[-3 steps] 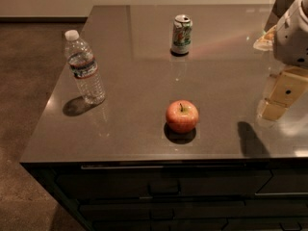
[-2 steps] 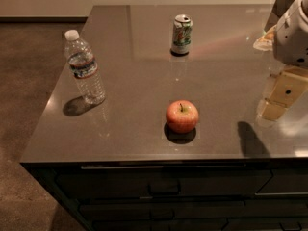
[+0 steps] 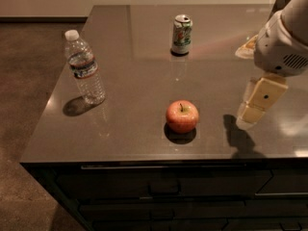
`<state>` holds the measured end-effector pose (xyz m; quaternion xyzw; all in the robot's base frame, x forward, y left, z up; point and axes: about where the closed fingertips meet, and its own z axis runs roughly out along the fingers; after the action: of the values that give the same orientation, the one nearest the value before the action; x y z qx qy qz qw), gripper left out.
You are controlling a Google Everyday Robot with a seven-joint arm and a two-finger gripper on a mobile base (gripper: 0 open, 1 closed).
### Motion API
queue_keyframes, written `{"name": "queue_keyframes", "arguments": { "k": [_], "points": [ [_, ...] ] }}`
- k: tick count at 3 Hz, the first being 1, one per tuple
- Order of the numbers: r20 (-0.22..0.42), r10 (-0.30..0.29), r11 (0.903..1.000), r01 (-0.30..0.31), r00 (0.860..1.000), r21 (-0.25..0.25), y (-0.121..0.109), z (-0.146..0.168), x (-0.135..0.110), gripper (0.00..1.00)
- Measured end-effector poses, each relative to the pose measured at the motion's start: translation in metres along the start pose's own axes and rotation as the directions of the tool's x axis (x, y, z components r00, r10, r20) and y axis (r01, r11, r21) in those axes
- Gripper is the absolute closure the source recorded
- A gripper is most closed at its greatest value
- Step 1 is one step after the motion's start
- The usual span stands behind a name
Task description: Move apple near water bottle
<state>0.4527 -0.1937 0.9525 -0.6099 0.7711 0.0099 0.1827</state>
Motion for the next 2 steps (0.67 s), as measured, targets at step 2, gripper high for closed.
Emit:
{"name": "queue_keyframes", "arguments": {
  "k": [2],
  "points": [
    [0.07, -0.042, 0.9958, 0.047, 0.997, -0.078, 0.007, 0.053, -0.02, 0.0]
  ]
}}
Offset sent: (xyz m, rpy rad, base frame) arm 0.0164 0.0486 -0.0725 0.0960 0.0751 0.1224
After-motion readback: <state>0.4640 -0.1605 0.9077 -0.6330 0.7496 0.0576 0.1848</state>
